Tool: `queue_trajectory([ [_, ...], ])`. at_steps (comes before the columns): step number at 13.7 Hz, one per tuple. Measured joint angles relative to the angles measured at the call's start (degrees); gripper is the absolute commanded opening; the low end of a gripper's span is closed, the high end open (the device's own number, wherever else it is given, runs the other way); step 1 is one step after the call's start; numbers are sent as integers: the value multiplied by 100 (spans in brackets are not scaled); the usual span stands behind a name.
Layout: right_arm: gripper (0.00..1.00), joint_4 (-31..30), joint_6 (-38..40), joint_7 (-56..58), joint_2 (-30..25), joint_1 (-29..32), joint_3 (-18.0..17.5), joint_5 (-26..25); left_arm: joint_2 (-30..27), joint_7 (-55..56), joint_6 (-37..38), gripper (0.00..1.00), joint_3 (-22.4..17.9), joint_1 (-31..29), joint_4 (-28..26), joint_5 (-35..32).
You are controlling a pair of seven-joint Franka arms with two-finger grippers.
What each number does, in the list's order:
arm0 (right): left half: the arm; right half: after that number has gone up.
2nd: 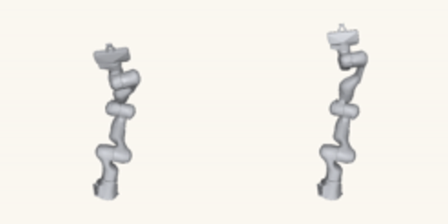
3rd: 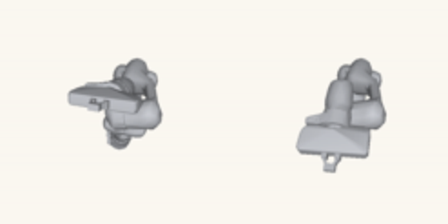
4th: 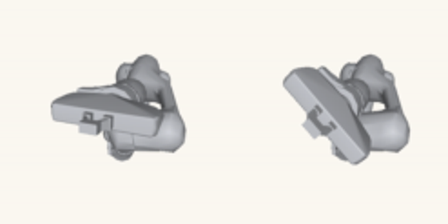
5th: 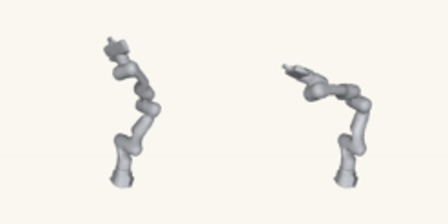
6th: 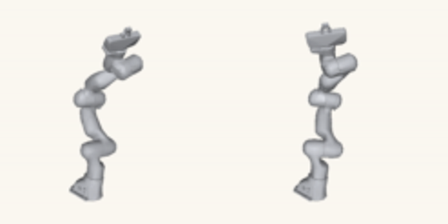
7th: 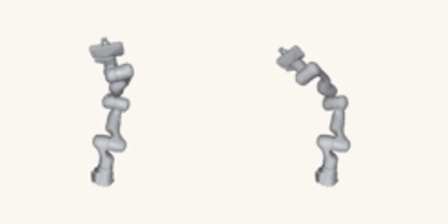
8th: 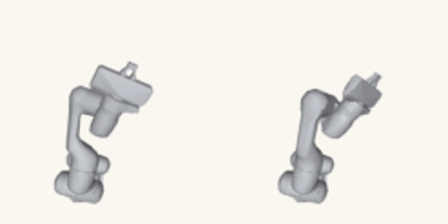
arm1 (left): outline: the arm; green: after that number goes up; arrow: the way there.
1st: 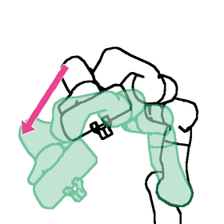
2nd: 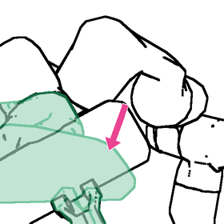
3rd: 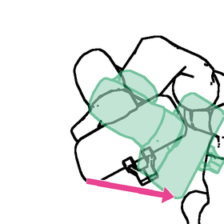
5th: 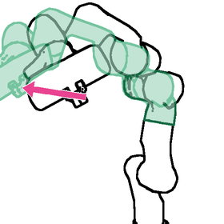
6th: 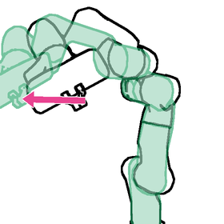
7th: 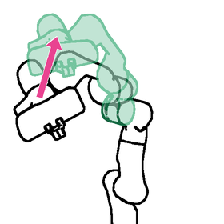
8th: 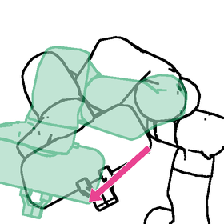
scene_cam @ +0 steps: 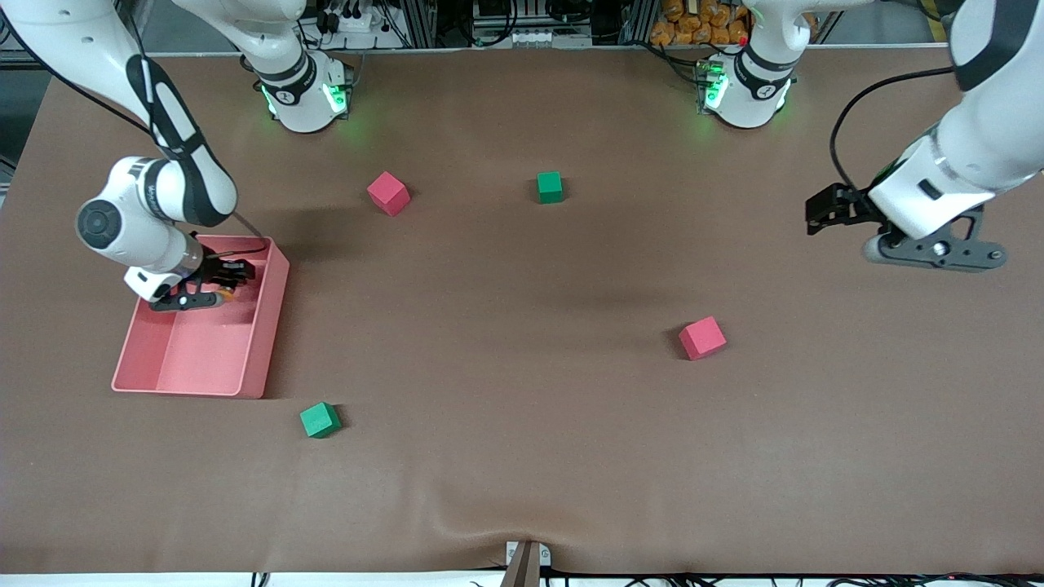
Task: Place and upright button with both arms
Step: 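Close the right gripper on the button's black body, then lift the button out of the tray with the right gripper while the left gripper approaches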
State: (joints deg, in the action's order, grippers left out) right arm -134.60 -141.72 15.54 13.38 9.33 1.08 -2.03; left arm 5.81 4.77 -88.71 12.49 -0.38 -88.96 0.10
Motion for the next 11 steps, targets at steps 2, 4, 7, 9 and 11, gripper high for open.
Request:
queue_trajectory([
  [2, 0, 350, 518, 207, -286, -2, -12, -7, 113, 31, -4, 100, 0, 64, 64, 0],
  [4, 0, 954, 1439, 378, -422, -63, -46, -9, 190, 147, -4, 100, 1, 129, 126, 0],
  [7, 0, 1842, 2565, 390, -429, -456, -68, -6, 248, 187, -5, 100, -6, 138, 234, 0],
  [9, 0, 2017, 2690, 390, -399, -842, -88, 15, 266, 190, -5, 100, -25, 126, 315, 0],
  [11, 0, 2107, 2662, 387, -286, -1342, -105, 244, 312, 190, -5, 100, -35, 113, 331, 0],
])
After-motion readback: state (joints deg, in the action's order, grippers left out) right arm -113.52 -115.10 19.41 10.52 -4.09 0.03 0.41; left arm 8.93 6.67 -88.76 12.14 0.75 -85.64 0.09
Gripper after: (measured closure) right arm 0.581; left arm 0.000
